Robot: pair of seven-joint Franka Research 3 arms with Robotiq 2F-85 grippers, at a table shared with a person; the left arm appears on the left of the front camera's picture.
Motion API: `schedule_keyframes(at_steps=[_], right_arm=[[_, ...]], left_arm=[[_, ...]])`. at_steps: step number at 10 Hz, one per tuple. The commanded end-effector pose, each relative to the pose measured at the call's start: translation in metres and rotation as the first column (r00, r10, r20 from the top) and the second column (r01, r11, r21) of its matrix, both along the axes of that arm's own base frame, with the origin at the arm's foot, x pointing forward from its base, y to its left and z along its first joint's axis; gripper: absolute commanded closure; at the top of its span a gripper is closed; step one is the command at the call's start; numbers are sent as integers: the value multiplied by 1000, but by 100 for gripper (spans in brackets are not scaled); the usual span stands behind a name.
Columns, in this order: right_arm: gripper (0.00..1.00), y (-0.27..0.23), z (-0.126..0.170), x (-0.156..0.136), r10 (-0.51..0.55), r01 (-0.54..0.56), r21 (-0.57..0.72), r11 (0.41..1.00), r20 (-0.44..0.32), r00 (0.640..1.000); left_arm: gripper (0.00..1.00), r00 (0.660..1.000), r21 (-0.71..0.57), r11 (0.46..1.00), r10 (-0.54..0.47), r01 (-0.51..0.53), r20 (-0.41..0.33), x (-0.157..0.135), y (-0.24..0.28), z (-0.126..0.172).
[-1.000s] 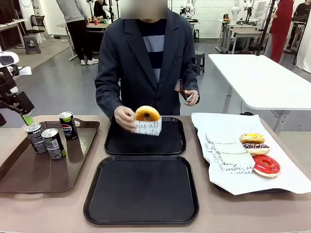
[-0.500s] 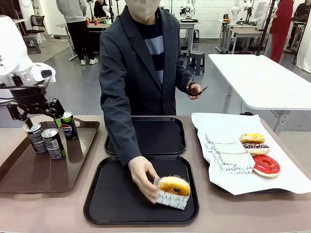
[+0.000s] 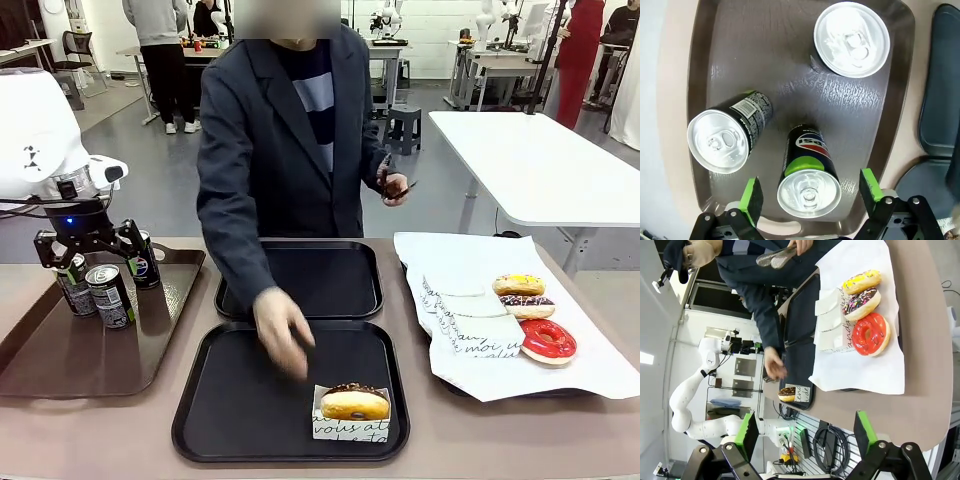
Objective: Set up donuts and drinks on trays.
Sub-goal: Pick up one Pepsi coke and place it on the Flat Tray.
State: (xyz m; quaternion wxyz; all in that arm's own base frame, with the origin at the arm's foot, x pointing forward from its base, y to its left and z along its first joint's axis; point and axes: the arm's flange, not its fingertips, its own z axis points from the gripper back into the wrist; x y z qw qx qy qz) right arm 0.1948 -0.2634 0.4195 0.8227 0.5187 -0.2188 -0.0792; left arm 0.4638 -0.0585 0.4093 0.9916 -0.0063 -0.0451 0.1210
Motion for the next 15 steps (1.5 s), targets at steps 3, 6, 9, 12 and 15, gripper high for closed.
schedule_keyframes(at_steps=[3, 6, 9, 12, 15], right_arm=[[0, -2, 1, 2, -1, 0, 12, 1000, 31, 1000], [0, -2, 1, 2, -1, 0, 12, 1000, 31, 1000], [0, -2, 1, 2, -1, 0, 12, 1000, 31, 1000], [0, -2, 1, 2, -1, 0, 12, 1000, 31, 1000], [0, -2, 1, 2, -1, 0, 12, 1000, 31, 1000]], left_arm=[[0, 999, -28, 999, 40, -40, -6, 7, 0, -3], [0, 999, -36, 998, 41, -42, -17, 9, -2, -7], [0, 998, -23, 999, 41, -41, -38, 11, -2, -15], [16, 999, -30, 999, 28, -29, -34, 10, -1, -13], [43, 999, -29, 999, 22, -23, -37, 10, -1, -12]])
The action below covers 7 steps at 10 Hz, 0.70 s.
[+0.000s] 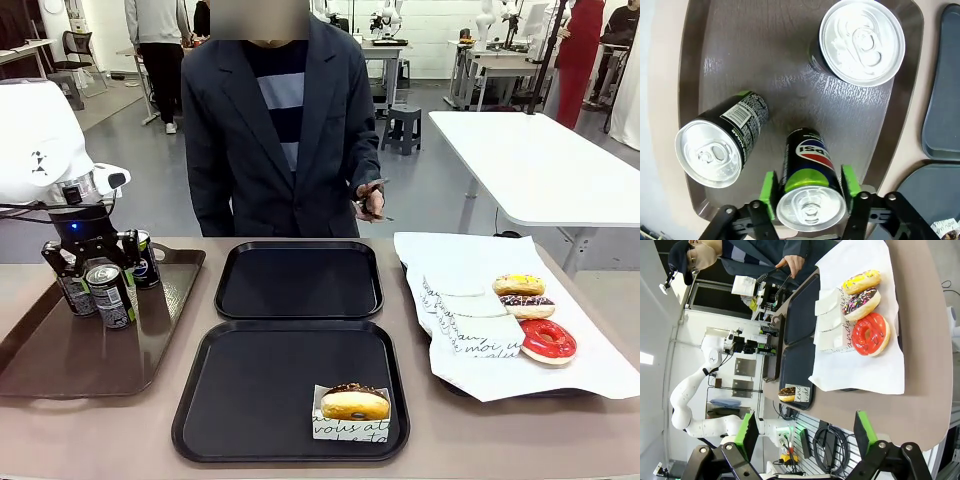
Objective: Set up donuts and drinks on trays.
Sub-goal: Pick up one Pepsi coke and place it on the Flat Tray.
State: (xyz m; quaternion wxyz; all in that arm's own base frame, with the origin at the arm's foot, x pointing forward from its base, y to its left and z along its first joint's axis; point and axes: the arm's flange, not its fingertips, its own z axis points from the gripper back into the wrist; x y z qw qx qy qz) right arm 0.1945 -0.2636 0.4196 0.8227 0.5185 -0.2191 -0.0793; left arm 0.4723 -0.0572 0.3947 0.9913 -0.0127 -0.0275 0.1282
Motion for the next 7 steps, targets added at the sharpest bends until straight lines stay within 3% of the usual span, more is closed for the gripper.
schedule_keyframes(at_steps=[1, 3, 4, 5, 7], right_arm=[[0, -2, 1, 3, 0, 0, 12, 1000, 30, 1000], [0, -2, 1, 3, 0, 0, 12, 1000, 30, 1000], [0, -2, 1, 3, 0, 0, 12, 1000, 30, 1000], [0, -2, 1, 3, 0, 0, 12, 1000, 30, 1000], [0, -2, 1, 3, 0, 0, 12, 1000, 30, 1000]], left_arm=[[48, 1000, -13, 1000, 9, -9, -6, 1, -2, 3], [64, 1000, -20, 1000, -5, 5, -17, -2, -1, 10], [57, 999, -29, 999, -39, 38, -33, -9, -3, 25], [81, 988, 36, 989, -137, 140, -65, -26, -10, 55], [81, 949, 59, 952, -290, 299, -124, -72, -19, 123]])
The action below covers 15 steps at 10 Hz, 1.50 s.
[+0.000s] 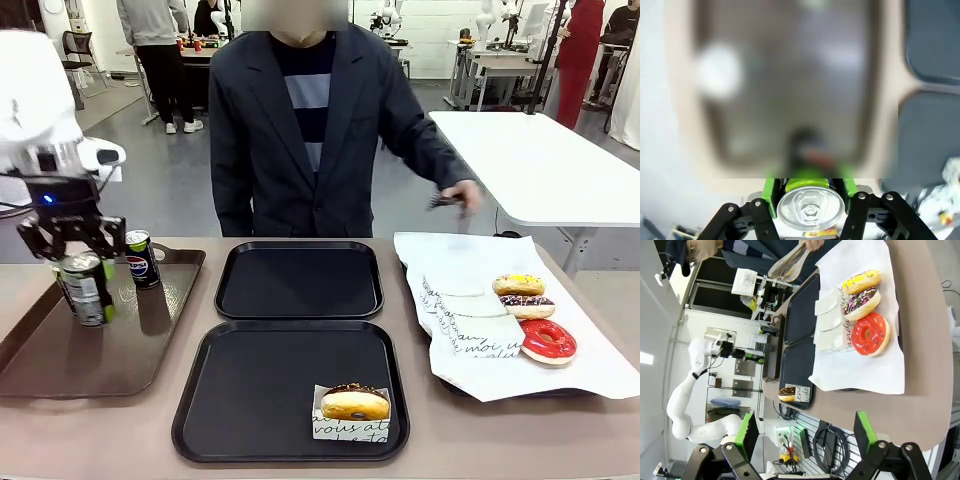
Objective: Set up donuts and drinks on trays.
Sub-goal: Pick up one Pepsi coke and place it on the Flat Tray.
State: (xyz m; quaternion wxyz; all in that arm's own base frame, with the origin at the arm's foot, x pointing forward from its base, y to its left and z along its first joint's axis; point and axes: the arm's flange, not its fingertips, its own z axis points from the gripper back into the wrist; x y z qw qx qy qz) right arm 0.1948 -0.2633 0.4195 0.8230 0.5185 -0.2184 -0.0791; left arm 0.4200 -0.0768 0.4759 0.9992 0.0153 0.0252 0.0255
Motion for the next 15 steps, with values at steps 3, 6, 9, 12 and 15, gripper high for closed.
schedule_keyframes(at_steps=[3, 6, 9, 12, 15], right_arm=[[0, -2, 1, 2, -1, 1, 12, 1000, 31, 1000], [0, -2, 1, 2, -1, 1, 12, 1000, 31, 1000], [0, -2, 1, 2, -1, 1, 12, 1000, 31, 1000], [0, -2, 1, 2, -1, 1, 12, 1000, 31, 1000], [0, -2, 1, 2, -1, 1, 12, 1000, 31, 1000]], left_arm=[[81, 990, -63, 988, -138, 141, 42, -67, 8, 89], [81, 990, -9, 990, -139, 139, 15, -70, -2, 93], [81, 990, -9, 990, -139, 139, 15, -70, -2, 93], [42, 980, -99, 977, -183, 190, 78, -54, -27, 75], [42, 910, -149, 901, -386, 408, 153, -40, -141, 51]])
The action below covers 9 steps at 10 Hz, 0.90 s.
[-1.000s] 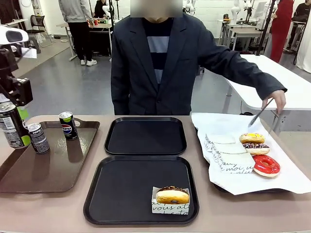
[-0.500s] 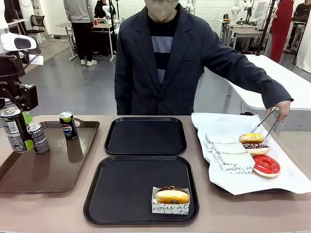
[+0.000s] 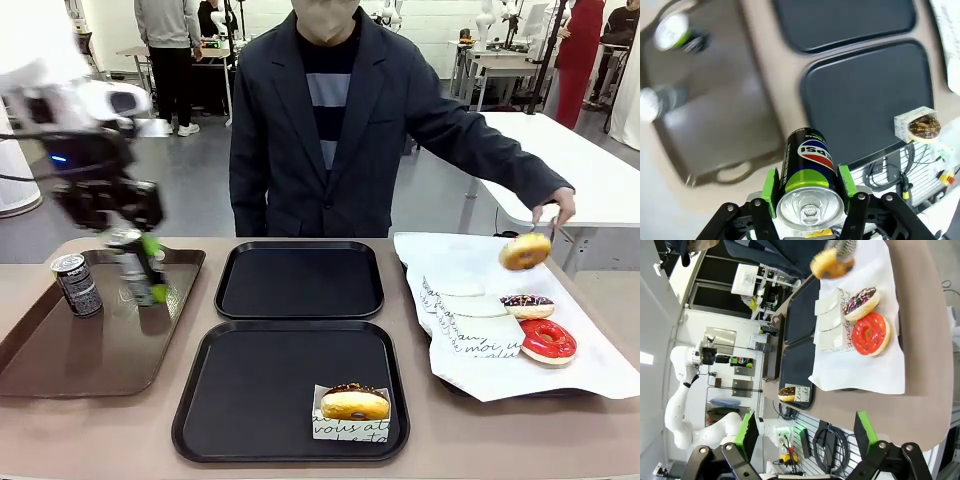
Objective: Set up donuts and drinks on trays.
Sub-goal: Pick up one Pepsi coke and place it on the Flat Tray.
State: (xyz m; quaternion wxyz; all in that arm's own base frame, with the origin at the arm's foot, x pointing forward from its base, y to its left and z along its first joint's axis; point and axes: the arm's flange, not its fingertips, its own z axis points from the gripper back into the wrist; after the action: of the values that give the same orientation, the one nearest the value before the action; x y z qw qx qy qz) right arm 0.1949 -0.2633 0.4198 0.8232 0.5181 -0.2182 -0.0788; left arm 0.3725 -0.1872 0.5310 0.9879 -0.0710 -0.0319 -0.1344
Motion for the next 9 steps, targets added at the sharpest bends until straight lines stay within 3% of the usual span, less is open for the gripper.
schedule_keyframes(at_steps=[1, 5, 9], right_arm=[[0, -2, 1, 2, -2, 1, 13, 1000, 32, 1000], [0, -2, 1, 2, -2, 1, 13, 1000, 32, 1000], [0, -2, 1, 2, -2, 1, 13, 1000, 32, 1000]], left_arm=[[42, 984, 40, 984, -174, 175, -21, 7, -71, -17], [42, 926, 159, 913, -371, 377, -66, 13, -188, -67], [42, 899, 150, 888, -436, 435, -30, 23, -189, -90]])
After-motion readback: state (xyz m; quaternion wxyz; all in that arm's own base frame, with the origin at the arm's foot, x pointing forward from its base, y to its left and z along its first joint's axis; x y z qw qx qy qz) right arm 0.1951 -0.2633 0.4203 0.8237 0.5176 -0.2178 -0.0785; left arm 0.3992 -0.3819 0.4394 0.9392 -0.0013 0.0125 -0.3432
